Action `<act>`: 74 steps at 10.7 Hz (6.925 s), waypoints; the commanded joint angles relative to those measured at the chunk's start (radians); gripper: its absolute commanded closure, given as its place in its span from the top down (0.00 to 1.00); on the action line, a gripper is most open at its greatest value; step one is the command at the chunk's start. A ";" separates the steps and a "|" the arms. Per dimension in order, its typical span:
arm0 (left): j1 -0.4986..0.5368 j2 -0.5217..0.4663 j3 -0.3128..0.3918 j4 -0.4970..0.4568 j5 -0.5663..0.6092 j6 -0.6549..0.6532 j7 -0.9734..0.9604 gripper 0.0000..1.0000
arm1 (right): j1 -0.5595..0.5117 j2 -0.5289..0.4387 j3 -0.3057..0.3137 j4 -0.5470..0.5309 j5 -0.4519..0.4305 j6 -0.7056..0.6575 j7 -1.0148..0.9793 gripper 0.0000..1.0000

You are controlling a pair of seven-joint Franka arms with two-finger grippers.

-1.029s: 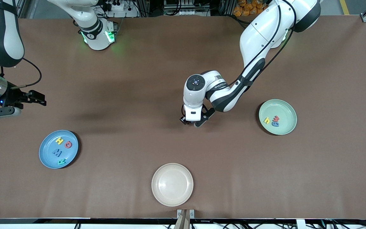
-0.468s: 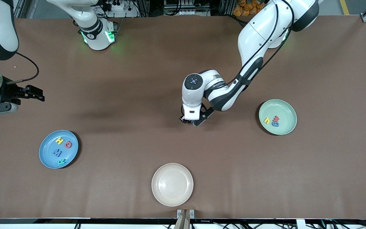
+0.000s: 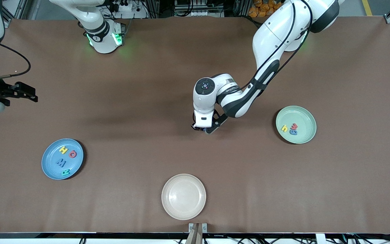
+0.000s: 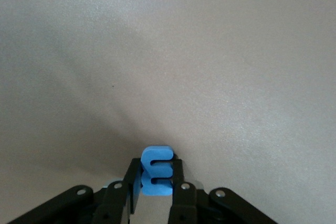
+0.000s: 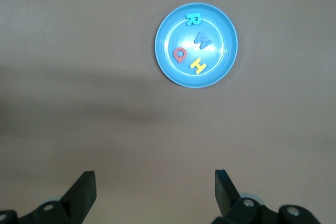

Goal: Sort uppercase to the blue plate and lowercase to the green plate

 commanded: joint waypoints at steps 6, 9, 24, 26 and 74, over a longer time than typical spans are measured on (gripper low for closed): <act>0.001 -0.003 0.024 0.029 -0.018 -0.080 0.175 0.04 | 0.027 -0.009 -0.018 0.198 -0.004 -0.202 0.014 1.00; 0.018 -0.019 0.017 0.042 -0.017 -0.166 0.261 0.00 | 0.026 -0.038 -0.030 0.198 0.141 -0.205 0.014 1.00; 0.959 -0.390 -0.499 -0.510 0.041 -0.238 0.988 0.00 | 0.030 -0.040 -0.013 0.216 0.005 -0.165 0.130 1.00; 1.151 -0.396 -0.573 -0.610 0.127 -0.142 1.062 0.00 | 0.033 -0.044 -0.010 0.212 0.006 -0.172 0.179 1.00; 0.403 -0.810 0.341 0.036 -0.435 -0.847 1.628 1.00 | 0.064 -0.052 -0.002 0.190 0.029 -0.136 0.256 1.00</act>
